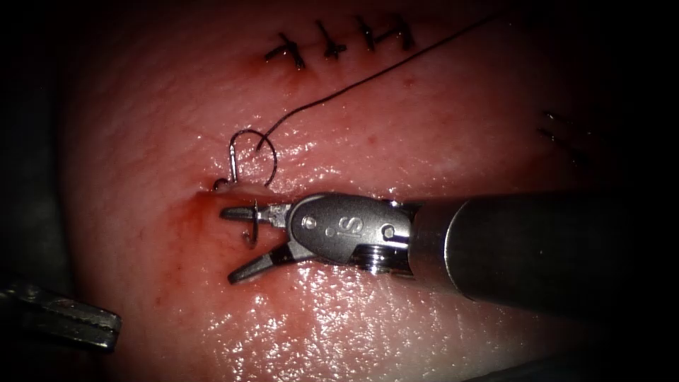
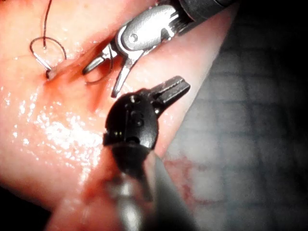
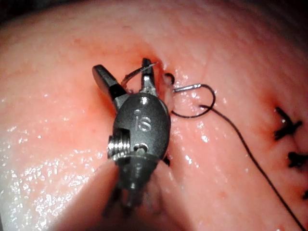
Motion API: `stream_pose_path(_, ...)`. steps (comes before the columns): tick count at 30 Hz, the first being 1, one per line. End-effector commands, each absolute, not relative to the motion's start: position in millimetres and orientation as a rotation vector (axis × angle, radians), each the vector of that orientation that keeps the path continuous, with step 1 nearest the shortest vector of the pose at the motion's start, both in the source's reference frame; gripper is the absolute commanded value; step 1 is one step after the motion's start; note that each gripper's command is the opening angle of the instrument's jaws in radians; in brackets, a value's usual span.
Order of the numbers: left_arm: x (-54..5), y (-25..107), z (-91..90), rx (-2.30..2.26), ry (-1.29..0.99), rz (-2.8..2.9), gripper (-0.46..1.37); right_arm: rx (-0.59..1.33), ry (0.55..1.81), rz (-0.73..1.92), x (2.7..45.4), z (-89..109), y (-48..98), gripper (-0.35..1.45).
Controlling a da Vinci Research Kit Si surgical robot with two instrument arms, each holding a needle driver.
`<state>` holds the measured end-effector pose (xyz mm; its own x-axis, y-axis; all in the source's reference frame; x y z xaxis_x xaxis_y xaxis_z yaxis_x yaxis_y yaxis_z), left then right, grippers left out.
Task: Wound Closure
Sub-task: Pull the needle through the wound with left jaws
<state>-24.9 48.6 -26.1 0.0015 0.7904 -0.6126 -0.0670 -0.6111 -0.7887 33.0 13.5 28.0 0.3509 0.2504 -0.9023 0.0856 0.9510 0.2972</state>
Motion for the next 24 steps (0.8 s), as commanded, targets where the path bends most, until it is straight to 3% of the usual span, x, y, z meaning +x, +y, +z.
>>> stream_pose_path(1, -24.8, 48.6, -26.1, -1.635, -0.753, 1.688, -0.35, 0.318, 1.213, 0.109, 33.0, 27.9, 13.5, 1.04)
stream_pose_path(24, -26.3, 49.7, -23.4, -1.634, -0.531, 1.799, -0.35, 0.304, 1.206, 0.152, 29.7, 27.1, 15.0, 1.03)
